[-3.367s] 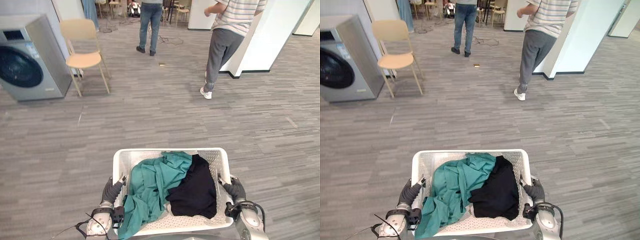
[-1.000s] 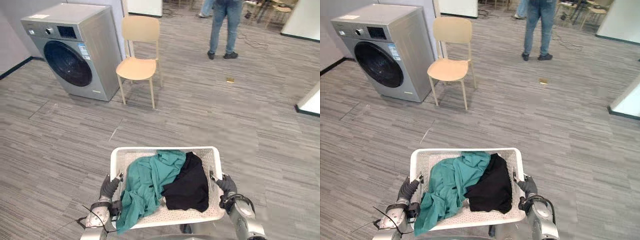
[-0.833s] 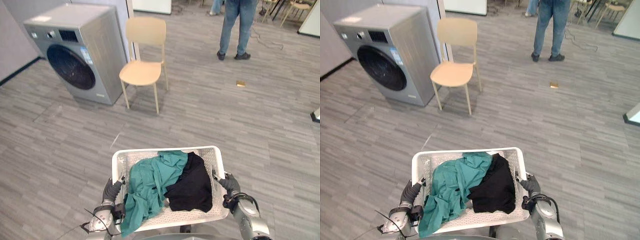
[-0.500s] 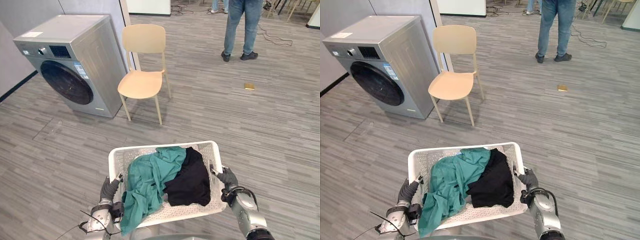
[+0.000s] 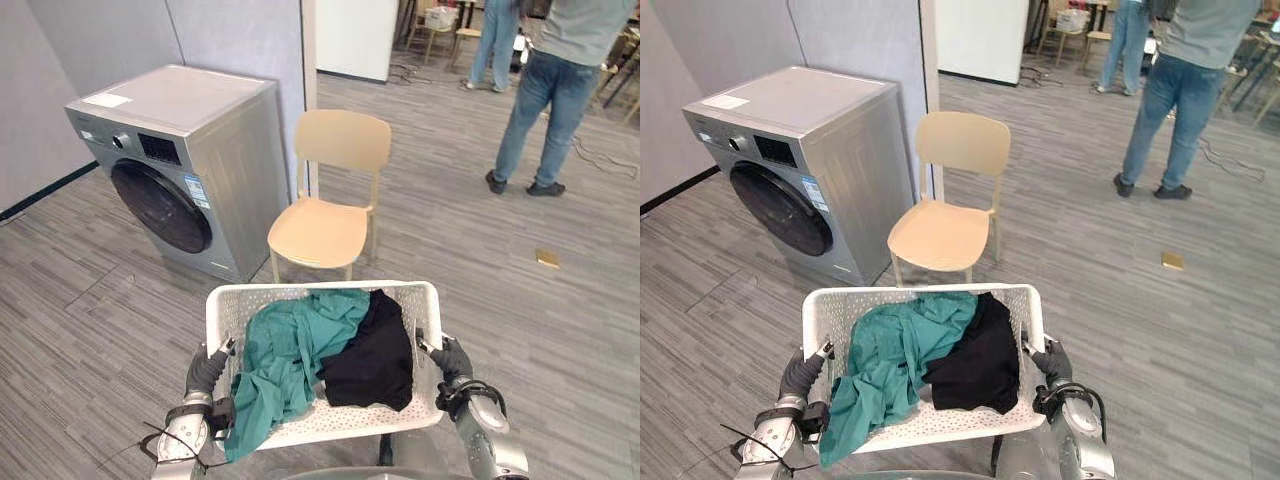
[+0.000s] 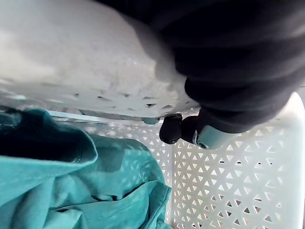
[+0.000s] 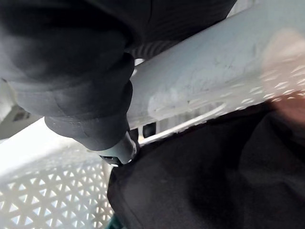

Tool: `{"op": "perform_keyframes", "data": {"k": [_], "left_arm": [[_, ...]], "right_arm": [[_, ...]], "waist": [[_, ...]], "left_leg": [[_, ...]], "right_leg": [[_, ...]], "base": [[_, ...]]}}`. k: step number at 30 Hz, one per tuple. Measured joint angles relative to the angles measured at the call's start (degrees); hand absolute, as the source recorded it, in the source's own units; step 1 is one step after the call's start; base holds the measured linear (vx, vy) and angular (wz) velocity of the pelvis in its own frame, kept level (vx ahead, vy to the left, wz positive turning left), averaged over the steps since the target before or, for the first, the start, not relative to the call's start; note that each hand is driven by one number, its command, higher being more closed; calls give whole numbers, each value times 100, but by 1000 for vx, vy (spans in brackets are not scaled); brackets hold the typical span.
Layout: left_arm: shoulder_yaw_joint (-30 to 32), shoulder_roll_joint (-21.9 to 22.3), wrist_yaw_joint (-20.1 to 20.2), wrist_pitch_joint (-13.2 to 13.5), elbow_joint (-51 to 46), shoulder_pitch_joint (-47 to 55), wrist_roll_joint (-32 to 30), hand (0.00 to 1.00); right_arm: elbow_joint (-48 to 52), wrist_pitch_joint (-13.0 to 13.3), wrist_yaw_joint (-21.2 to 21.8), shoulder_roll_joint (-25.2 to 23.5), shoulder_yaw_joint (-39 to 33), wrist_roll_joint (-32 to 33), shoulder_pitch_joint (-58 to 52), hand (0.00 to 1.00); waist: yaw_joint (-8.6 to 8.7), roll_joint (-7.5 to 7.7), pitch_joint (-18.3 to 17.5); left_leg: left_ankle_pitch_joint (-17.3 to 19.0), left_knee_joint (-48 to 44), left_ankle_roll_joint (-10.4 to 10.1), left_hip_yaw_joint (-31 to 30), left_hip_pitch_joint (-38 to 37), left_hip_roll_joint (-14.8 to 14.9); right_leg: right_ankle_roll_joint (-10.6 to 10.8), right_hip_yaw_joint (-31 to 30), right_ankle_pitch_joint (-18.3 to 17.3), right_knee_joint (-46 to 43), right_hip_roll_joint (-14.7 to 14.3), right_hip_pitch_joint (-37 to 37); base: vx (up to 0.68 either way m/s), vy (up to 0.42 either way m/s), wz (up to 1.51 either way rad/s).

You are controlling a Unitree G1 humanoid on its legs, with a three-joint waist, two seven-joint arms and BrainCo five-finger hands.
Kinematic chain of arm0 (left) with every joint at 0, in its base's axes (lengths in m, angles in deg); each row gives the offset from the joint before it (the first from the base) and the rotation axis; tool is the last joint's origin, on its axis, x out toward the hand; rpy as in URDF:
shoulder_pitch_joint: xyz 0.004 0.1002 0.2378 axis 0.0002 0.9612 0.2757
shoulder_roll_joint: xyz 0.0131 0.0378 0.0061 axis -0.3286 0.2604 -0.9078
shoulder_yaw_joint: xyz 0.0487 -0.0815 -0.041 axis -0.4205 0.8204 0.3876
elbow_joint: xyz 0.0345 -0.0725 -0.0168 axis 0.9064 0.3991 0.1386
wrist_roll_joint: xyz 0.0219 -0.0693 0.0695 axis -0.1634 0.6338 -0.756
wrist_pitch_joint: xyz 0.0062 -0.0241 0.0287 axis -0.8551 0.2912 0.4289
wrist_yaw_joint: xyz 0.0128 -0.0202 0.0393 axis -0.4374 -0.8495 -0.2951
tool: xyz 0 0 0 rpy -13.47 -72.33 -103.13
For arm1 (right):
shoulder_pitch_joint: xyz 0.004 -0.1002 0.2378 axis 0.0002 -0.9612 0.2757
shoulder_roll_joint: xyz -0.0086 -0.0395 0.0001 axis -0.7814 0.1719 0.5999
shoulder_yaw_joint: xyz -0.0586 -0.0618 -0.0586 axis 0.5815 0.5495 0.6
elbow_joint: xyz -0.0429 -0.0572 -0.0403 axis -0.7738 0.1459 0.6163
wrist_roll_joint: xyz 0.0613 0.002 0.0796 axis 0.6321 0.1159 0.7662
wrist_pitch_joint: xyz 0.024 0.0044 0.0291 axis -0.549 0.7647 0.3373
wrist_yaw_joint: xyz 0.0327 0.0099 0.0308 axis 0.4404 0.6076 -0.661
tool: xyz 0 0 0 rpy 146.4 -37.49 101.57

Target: Pick up the laundry basket with both hands and put the clothes into the washing machine.

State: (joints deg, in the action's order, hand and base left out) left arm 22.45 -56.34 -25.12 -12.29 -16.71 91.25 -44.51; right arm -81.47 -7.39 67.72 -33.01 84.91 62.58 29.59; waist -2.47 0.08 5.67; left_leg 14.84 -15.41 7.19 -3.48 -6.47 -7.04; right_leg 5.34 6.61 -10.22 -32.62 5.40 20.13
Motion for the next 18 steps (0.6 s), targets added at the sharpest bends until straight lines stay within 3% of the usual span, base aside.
{"op": "perform_keyframes", "data": {"k": [1, 2, 3, 4, 5, 6, 7, 8, 9, 10, 11, 12, 13, 14, 16, 17, 18], "left_arm": [[-1, -49, 3, 0, -3, -5, 0, 100], [-19, -52, 8, -4, -1, -4, 0, 100], [-74, -45, 8, -11, -1, -5, 0, 100], [-177, -40, 10, -42, 0, 63, -28, 100], [-238, -31, 16, -41, 10, 119, -30, 100], [-277, -3, 16, -51, 21, 118, -31, 100], [-324, 34, 26, -60, 19, 99, -31, 100], [-338, 99, 36, -60, 19, 92, -31, 100], [-334, 185, 45, -55, 17, 91, -31, 100], [-335, 225, 61, -57, 18, 81, -32, 100], [-334, 178, 80, -63, 44, 108, -35, 100], [-326, 159, 88, -63, 66, 104, -35, 100], [-303, 162, 91, -63, 91, 95, -35, 100], [-280, 162, 91, -54, 142, 75, -35, 100], [-273, 172, 90, -41, 236, 40, -35, 100], [-275, 172, 91, -39, 246, 41, -35, 100], [-308, 184, 96, -36, 287, 45, -35, 100]], "right_arm": [[50, -5, -15, -21, 0, 2, -25, 100], [176, -7, -31, -32, -1, 2, -132, 100], [224, 4, -44, -18, -26, 2, -210, 100], [231, -20, -58, 9, -64, 9, -342, 100], [228, -25, -60, 31, -78, 17, -413, 100], [227, -25, -66, 72, -87, 22, -481, 100], [257, -23, -78, 186, -90, 120, -493, 100], [335, -30, -77, 268, -83, 151, -507, 100], [363, -26, -86, 316, -92, 159, -485, 100], [322, -28, -119, 315, -121, 159, -456, 100], [174, -37, -119, 291, -115, 166, -421, 100], [172, -48, -120, 285, -99, 170, -421, 100], [172, -53, -125, 283, -63, 173, -414, 100], [167, -69, -126, 288, -44, 173, -387, 100], [146, -103, -141, 298, -35, 173, -360, 100], [141, -100, -146, 298, -34, 173, -358, 100], [109, -82, -143, 316, -51, 173, -366, 100]], "waist": [[3, 76, -55], [40, 164, -99], [63, 149, -112], [117, 0, -197], [212, -82, -253], [248, -158, -277], [200, -222, -272], [144, -308, -215], [85, -446, -131], [23, -525, -57], [-64, -463, -14], [-145, -440, -2], [-167, -362, 12], [-188, -279, 12], [-220, -189, 46], [-223, -119, 75], [-207, -96, 57]], "left_leg": [[261, -41, -61, -47, -125, -54], [550, -133, -103, -168, -288, -88], [692, -181, -128, -253, -394, -46], [875, -161, -418, -316, -648, 239], [884, -1089, -467, -295, -424, 399], [812, -1794, -691, -209, -131, 496], [154, -3352, -1482, 30, 600, 718], [-754, -4377, -1792, 207, 1101, 904], [-1187, -5388, -1836, 286, 1519, 1078], [-1185, -6352, -1833, 314, 1907, 1196], [-1093, -7611, -1740, 367, 2521, 1291], [-1023, -7907, -1633, 386, 2734, 1323], [-864, -8126, -1374, 395, 3123, 1409], [-700, -7799, -1109, 356, 3474, 1546], [-566, -6786, -895, 315, 3671, 1713], [-555, -5919, -878, 308, 3622, 1726], [-571, -4061, -904, 171, 3329, 1713]], "right_leg": [[-118, 128, 222, 878, -27, -23], [-358, 113, 414, 950, -26, -24], [-506, 123, 532, 797, -51, -56], [-593, 301, 571, 681, -245, -251], [-740, 509, 633, 733, -355, -498], [-800, 607, 557, 739, -420, -588], [-869, 680, 395, 838, -557, -825], [-938, 635, 318, 931, -654, -1018], [-990, 616, 266, 1033, -769, -1260], [-1044, 564, 228, 1137, -870, -1521], [-1082, 403, 201, 1382, -914, -1923], [-1082, 336, 201, 1490, -901, -2077], [-1081, 215, 201, 1680, -821, -2301], [-1077, 97, 199, 1816, -719, -2426], [-1013, -52, 161, 1874, -580, -2542], [-881, -126, 59, 1880, -454, -2619], [-660, -255, -147, 1875, -317, -2712]], "base": [[408, -77, 28], [455, -100, 35], [537, -150, 48], [626, -178, 56], [634, -183, 52], [629, -176, 37], [582, -165, 3], [679, -149, -17], [545, -79, -36], [601, -34, -57], [482, -12, -54], [560, 6, -60], [426, 54, -46], [466, 105, -47], [314, 131, -31], [333, 244, -38], [325, 275, -38]]}}
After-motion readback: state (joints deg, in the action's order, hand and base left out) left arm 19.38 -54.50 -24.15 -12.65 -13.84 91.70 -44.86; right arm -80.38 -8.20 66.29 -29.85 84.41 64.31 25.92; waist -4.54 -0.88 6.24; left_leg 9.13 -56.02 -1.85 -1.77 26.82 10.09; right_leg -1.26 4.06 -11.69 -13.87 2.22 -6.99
